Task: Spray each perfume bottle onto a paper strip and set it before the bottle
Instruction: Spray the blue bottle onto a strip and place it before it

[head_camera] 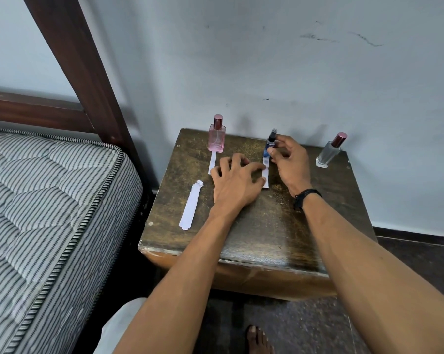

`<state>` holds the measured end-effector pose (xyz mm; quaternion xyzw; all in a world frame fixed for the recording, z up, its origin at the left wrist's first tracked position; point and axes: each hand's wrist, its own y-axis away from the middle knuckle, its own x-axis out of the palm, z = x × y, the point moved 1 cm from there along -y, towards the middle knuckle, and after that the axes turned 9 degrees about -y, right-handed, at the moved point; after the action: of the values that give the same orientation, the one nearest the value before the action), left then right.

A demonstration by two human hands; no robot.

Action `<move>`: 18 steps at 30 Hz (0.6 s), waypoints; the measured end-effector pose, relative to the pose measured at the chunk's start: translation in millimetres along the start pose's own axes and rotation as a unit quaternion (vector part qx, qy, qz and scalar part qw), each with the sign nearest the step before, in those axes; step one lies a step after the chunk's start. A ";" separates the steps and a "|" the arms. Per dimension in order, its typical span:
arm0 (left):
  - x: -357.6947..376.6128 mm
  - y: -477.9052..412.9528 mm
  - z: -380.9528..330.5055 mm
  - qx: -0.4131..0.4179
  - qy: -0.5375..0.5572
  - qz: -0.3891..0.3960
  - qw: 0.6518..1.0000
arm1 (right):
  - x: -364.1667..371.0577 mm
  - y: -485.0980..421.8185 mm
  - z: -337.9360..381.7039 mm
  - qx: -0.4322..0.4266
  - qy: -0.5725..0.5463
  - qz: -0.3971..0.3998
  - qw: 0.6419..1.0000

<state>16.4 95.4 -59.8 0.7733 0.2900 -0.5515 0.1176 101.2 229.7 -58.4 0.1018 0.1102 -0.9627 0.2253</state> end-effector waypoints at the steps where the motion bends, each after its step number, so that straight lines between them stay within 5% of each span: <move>1: -0.3 0.1 0.0 0.000 0.000 -0.001 1.000 | 0.3 0.6 1.1 0.001 0.003 0.000 1.000; 18: 0.3 0.6 0.3 -0.003 0.011 -0.007 1.000 | -1.4 2.6 4.7 0.005 0.012 0.013 1.000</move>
<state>16.6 94.9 -60.2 0.7768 0.2985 -0.5428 0.1133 102.8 226.8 -54.0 0.1159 0.1066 -0.9589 0.2362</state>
